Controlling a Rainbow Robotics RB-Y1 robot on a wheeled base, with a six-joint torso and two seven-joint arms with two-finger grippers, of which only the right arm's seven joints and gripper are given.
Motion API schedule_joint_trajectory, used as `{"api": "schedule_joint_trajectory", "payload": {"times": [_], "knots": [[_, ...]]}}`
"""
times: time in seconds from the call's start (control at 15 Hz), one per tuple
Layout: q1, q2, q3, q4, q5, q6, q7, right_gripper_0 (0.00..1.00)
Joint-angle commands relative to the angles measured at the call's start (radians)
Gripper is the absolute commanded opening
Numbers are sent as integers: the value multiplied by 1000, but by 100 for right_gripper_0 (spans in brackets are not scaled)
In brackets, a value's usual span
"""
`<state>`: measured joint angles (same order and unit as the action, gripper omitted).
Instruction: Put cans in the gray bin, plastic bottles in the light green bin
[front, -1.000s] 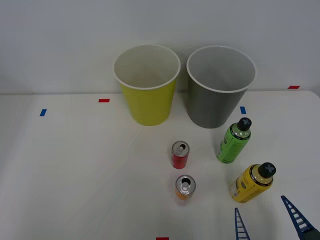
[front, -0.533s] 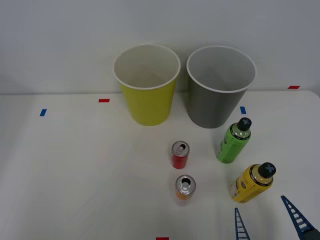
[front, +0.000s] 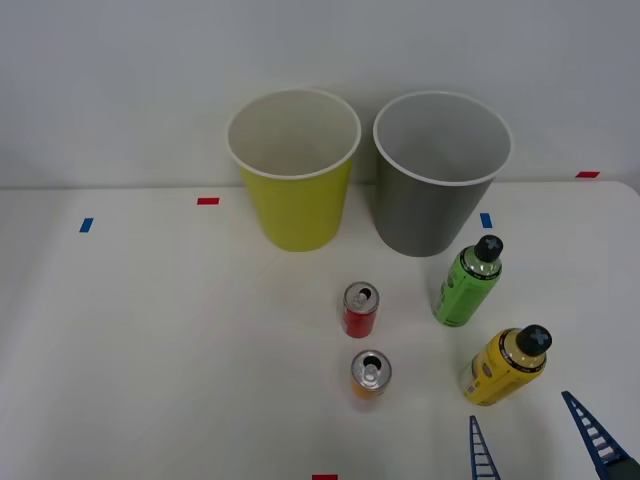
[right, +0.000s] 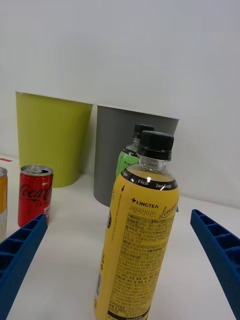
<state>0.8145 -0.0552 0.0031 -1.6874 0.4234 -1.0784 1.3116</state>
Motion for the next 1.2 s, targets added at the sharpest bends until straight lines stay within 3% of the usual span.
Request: {"api": "schedule_joint_trajectory", "payload": {"times": [0.07,0.13,0.33,0.6,0.8,0.93,1.2], "knots": [[0,0,0,0,0,0,0,100],[11,0,5,32,-6,12,0,100],[64,-31,109,46,-247,8,29,100],[81,-55,135,46,-324,12,219,100],[78,-78,198,46,-406,63,327,100],[72,-94,242,46,-477,101,337,100],[44,-101,261,46,-505,127,331,100]]}}
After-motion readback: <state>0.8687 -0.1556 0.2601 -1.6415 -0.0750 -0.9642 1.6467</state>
